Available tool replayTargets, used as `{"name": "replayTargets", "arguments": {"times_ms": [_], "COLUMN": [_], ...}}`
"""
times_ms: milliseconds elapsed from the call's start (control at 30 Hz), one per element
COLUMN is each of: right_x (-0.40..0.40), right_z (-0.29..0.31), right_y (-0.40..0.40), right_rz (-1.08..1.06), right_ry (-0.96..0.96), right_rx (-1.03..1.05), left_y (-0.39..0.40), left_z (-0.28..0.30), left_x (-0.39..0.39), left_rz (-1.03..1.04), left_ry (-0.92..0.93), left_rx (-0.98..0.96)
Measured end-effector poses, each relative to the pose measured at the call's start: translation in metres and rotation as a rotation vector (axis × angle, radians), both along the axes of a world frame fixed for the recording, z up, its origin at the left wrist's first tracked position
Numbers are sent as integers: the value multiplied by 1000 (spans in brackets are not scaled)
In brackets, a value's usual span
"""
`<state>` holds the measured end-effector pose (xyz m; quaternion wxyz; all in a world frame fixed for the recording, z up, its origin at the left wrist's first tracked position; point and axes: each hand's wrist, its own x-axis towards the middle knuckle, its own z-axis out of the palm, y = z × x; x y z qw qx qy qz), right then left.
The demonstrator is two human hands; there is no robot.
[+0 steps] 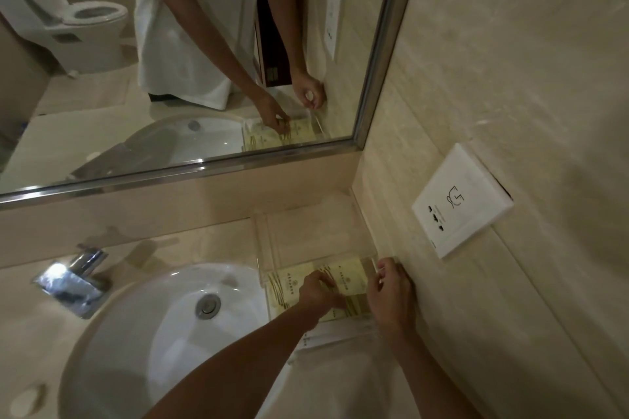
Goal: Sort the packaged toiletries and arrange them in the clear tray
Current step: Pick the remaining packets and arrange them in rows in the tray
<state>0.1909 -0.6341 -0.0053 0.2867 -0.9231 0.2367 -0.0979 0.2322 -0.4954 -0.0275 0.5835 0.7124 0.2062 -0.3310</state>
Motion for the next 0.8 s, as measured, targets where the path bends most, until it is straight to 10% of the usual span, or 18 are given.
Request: {"name": "replayTargets", "arguments": {"times_ms": [800], "right_x": [5], "right_z": [6], "right_y": [4], "right_rz": [17], "right_ry": [33], "right_rx": [-32], "left_y": [6], "left_z": [5], "left_x": [6], "left_rz": [-329], "left_ry": [-190], "left_rx": [269]}}
